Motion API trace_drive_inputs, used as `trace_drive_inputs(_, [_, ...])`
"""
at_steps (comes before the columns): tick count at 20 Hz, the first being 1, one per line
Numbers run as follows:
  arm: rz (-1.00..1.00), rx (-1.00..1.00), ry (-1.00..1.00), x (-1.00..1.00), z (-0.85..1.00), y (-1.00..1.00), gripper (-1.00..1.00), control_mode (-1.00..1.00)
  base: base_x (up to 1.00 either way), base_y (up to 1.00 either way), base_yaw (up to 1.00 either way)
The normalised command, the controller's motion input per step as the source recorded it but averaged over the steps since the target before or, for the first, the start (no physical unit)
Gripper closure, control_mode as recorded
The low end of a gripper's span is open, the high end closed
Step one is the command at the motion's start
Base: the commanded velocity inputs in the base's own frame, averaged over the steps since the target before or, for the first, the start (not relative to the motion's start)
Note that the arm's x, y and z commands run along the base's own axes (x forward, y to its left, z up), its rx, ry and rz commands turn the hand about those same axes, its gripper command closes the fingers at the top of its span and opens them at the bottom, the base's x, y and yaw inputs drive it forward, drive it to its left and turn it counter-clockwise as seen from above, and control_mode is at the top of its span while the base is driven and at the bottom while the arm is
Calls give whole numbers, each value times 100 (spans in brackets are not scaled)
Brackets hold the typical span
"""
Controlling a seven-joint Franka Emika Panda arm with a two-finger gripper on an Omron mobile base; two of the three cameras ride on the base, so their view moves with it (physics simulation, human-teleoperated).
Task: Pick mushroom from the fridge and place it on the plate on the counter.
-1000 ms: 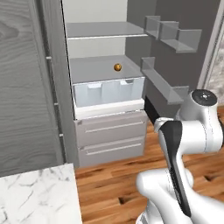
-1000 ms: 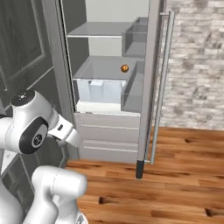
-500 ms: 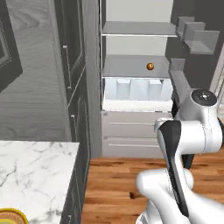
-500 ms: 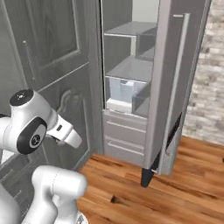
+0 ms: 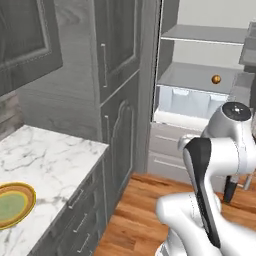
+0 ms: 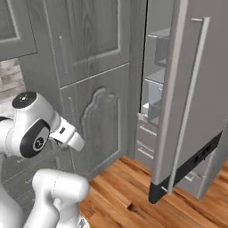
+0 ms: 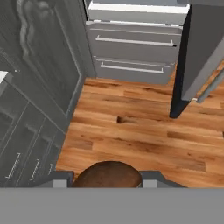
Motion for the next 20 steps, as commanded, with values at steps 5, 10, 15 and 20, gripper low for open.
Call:
trace_drive_inputs(5, [0,0,0,0,0,0,100,100,-5,54,66])
trace_drive_inputs(10, [0,0,0,0,0,0,100,100,0,82,53])
trace_drive_inputs(15, [0,0,0,0,0,0,100,100,16,46,54])
trace_drive_inputs(20, [0,0,0,0,0,0,100,100,43,0,66])
